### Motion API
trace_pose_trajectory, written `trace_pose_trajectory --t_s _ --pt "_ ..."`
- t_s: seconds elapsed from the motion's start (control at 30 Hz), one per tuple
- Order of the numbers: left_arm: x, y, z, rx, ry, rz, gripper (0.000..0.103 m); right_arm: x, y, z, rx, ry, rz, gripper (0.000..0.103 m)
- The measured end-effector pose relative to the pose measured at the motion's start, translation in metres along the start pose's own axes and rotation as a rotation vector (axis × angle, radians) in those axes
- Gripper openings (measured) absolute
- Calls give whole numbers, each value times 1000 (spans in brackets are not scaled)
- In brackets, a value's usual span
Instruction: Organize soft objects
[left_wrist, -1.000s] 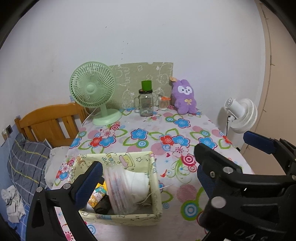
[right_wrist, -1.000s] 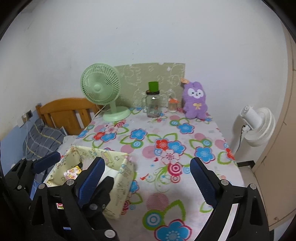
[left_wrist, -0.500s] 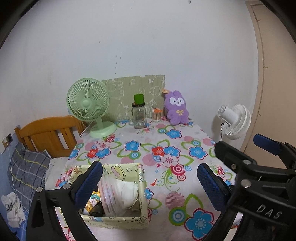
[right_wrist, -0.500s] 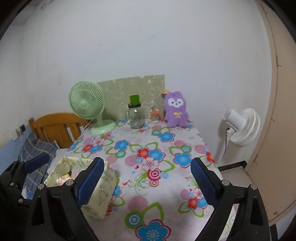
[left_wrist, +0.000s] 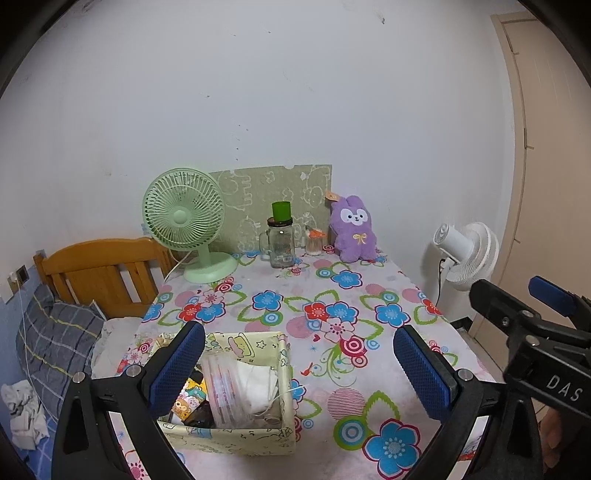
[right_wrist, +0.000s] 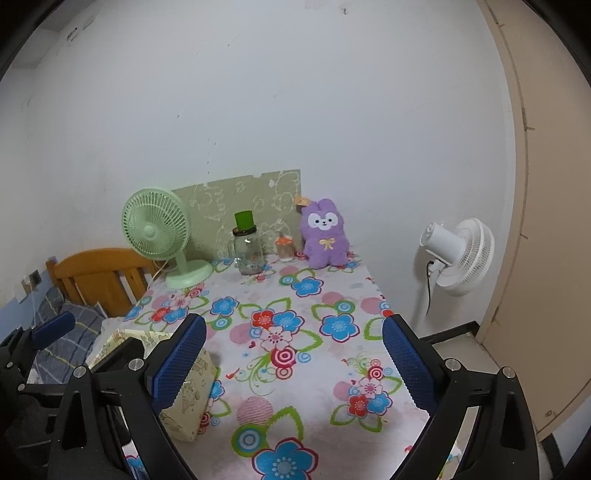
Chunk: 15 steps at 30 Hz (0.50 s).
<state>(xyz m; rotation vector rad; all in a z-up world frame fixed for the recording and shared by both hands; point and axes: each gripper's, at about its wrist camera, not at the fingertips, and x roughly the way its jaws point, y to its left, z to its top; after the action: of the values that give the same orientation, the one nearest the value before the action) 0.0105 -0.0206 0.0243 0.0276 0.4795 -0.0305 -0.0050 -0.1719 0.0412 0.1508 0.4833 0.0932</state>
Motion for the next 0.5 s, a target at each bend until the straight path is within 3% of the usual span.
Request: trace_pose_trajectory --t_s 0.5 --pt "-6 10 -3 -18 -16 3 103 -12 2 -3 6 -29 -9 100"
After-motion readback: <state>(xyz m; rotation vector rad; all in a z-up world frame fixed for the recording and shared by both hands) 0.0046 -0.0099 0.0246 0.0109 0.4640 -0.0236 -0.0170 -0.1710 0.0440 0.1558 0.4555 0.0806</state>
